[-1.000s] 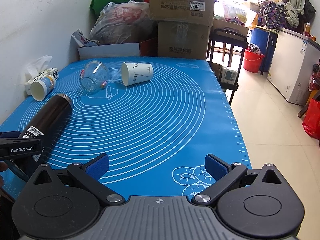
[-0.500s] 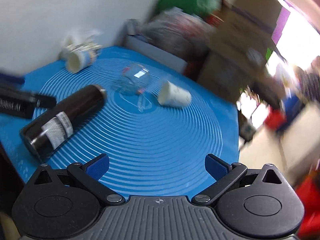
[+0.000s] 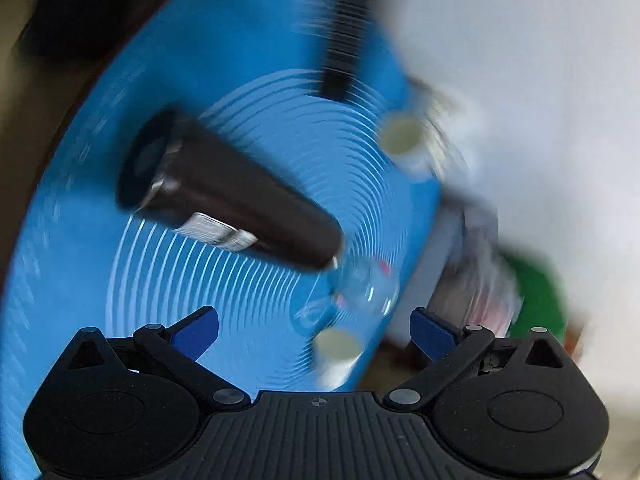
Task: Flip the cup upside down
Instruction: 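Grasp the bottle's base with the right tool while the left tool releases it, then rotate the held bottle with the right tool until its base points down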
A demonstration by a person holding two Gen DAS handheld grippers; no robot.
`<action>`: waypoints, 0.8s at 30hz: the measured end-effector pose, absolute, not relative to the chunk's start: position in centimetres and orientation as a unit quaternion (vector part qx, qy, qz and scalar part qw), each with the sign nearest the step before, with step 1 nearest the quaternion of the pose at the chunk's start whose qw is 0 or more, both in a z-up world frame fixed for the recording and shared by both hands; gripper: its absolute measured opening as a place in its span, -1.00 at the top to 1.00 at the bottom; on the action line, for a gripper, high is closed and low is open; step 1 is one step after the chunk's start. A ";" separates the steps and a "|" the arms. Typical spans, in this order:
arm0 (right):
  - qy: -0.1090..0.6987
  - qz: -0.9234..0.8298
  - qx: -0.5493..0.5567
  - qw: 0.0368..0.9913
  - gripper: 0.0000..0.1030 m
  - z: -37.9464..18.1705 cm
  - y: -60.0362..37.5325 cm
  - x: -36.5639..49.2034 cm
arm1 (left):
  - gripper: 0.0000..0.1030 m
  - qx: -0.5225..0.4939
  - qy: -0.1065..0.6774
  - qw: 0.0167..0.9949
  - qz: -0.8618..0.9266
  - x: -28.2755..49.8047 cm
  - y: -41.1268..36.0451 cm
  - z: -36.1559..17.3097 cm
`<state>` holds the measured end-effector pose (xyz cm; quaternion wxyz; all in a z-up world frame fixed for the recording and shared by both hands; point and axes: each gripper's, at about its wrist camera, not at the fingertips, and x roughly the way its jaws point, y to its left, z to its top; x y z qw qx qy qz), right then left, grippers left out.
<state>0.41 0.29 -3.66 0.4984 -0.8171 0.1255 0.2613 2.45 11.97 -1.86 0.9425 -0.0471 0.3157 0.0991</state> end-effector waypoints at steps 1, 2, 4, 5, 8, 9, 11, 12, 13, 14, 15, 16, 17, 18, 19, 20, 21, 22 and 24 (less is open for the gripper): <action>0.103 0.266 -0.844 0.454 -1.00 -4.8 0.5 0.2 | -0.91 -0.046 0.317 0.942 0.100 2.6 12.3 -2.2; 0.081 0.273 -0.865 0.413 -1.00 -5.8 0.6 0.1 | -0.91 -0.046 0.319 0.941 0.101 2.8 12.7 -2.6; 0.048 0.285 -0.892 0.348 -1.00 -7.5 0.8 -0.1 | -0.91 -0.048 0.321 0.940 0.103 3.0 13.2 -3.1; 0.043 0.290 -0.899 0.325 -1.00 -8.1 1.0 -0.1 | -0.91 -0.048 0.321 0.940 0.104 3.1 13.4 -3.3; 0.048 0.310 -0.911 0.270 -1.00 -9.5 1.8 0.3 | -0.91 -0.045 0.319 0.941 0.107 3.3 13.9 -3.8; 0.050 0.313 -0.914 0.252 -1.00 -9.9 1.9 0.5 | -0.91 -0.043 0.319 0.941 0.108 3.5 14.0 -4.0; 0.047 0.320 -0.923 0.209 -1.00 -11.0 2.0 0.9 | -0.91 -0.038 0.316 0.941 0.111 3.7 14.2 -4.2; 0.047 0.324 -0.925 0.192 -1.00 -11.2 1.8 1.1 | -0.91 -0.035 0.315 0.942 0.113 3.8 14.3 -4.4; 0.049 0.327 -0.927 0.175 -1.00 -11.7 1.9 1.2 | -0.91 -0.034 0.314 0.942 0.113 3.9 14.4 -4.5; 0.051 0.331 -0.929 0.157 -1.00 -12.1 2.0 1.4 | -0.91 -0.034 0.314 0.942 0.114 4.0 14.4 -4.7; 0.052 0.334 -0.930 0.145 -1.00 -12.5 2.0 1.4 | -0.91 -0.034 0.315 0.942 0.113 4.1 14.5 -4.8; 0.055 0.336 -0.930 0.136 -0.99 -13.0 1.7 1.3 | -0.91 -0.036 0.317 0.941 0.112 4.2 14.6 -5.0; 0.057 0.339 -0.931 0.124 -0.98 -13.5 1.7 1.3 | -0.91 -0.037 0.317 0.941 0.111 4.2 14.7 -5.0; 0.057 0.341 -0.931 0.116 -0.95 -13.8 1.7 1.3 | -0.91 -0.037 0.317 0.941 0.111 4.2 14.7 -5.1; 0.053 0.342 -0.932 0.108 -0.91 -14.4 1.7 1.1 | -0.91 -0.036 0.317 0.941 0.112 4.3 14.8 -5.2; 0.048 0.344 -0.932 0.100 -0.91 -14.9 1.7 1.0 | -0.91 -0.035 0.315 0.941 0.114 4.3 14.8 -5.3; 0.045 0.344 -0.933 0.092 -0.86 -15.2 1.6 0.9 | -0.91 -0.036 0.315 0.941 0.116 4.3 14.9 -5.3; 0.039 0.344 -0.934 0.082 -0.83 -15.4 1.5 0.9 | -0.91 -0.036 0.316 0.941 0.116 4.4 14.9 -5.4; 0.025 0.347 -0.935 0.065 -0.80 -15.6 1.0 0.8 | -0.91 -0.040 0.318 0.940 0.114 4.5 15.0 -5.6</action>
